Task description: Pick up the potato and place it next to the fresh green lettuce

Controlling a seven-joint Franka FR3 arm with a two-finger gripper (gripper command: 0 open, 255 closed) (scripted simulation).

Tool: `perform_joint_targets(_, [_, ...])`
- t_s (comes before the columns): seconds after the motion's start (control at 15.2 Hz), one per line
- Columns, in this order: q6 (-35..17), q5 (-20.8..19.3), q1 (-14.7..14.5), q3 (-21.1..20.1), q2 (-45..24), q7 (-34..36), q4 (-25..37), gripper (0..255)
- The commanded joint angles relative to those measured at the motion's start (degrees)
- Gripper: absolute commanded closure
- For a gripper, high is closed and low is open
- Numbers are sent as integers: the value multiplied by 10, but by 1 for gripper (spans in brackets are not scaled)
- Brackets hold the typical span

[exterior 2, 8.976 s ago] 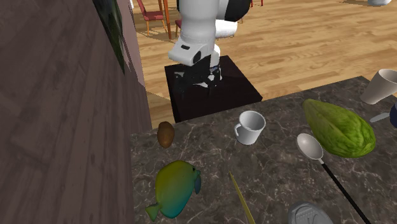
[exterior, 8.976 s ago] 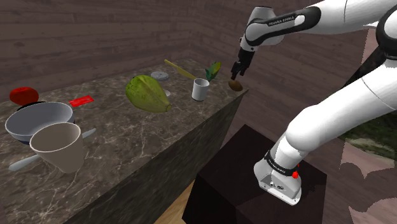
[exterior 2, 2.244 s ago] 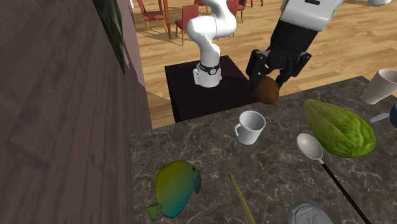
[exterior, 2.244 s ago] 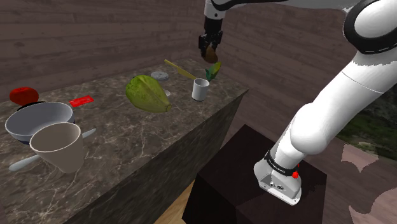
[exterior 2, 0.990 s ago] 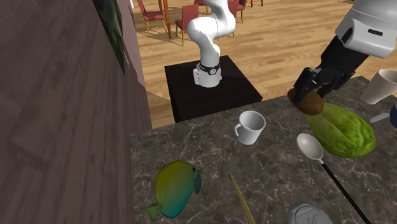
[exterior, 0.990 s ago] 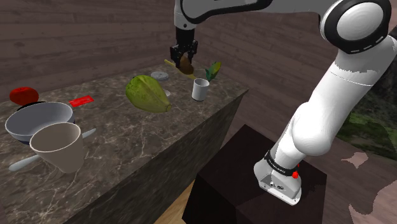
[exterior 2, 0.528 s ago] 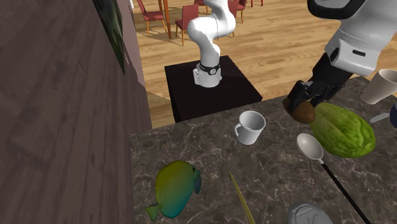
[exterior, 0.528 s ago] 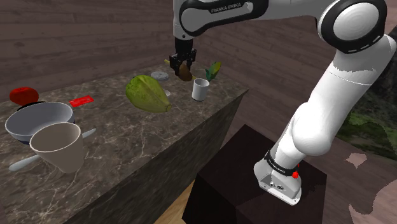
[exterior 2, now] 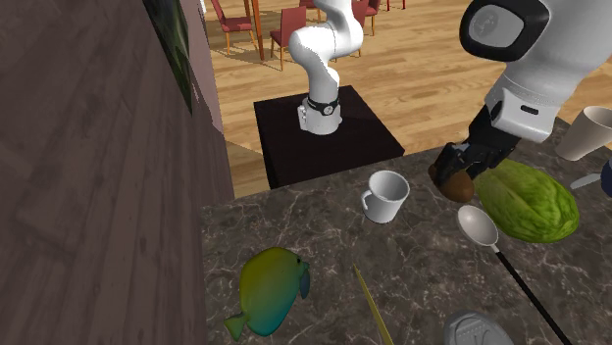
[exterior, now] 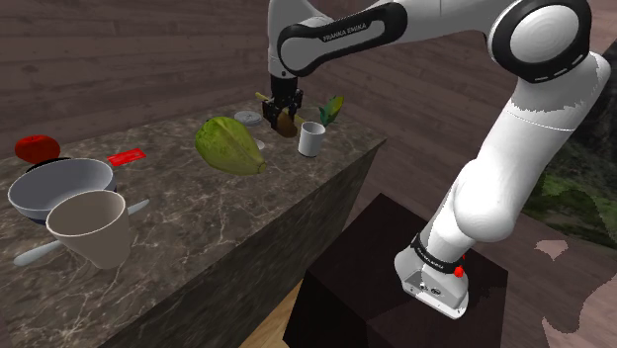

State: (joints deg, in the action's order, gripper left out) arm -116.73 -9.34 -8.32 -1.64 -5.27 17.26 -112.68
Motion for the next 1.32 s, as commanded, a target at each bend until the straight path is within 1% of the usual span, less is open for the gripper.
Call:
perform_joint_targets(0.0, [-15, -1, 0, 0, -5, 3, -10, 255])
perform_joint_targets(0.92, [-111, -14, 0, 3, -53, 21, -59, 255])
perform_joint_targets(1.25, [-111, -14, 0, 3, -53, 21, -59, 255])
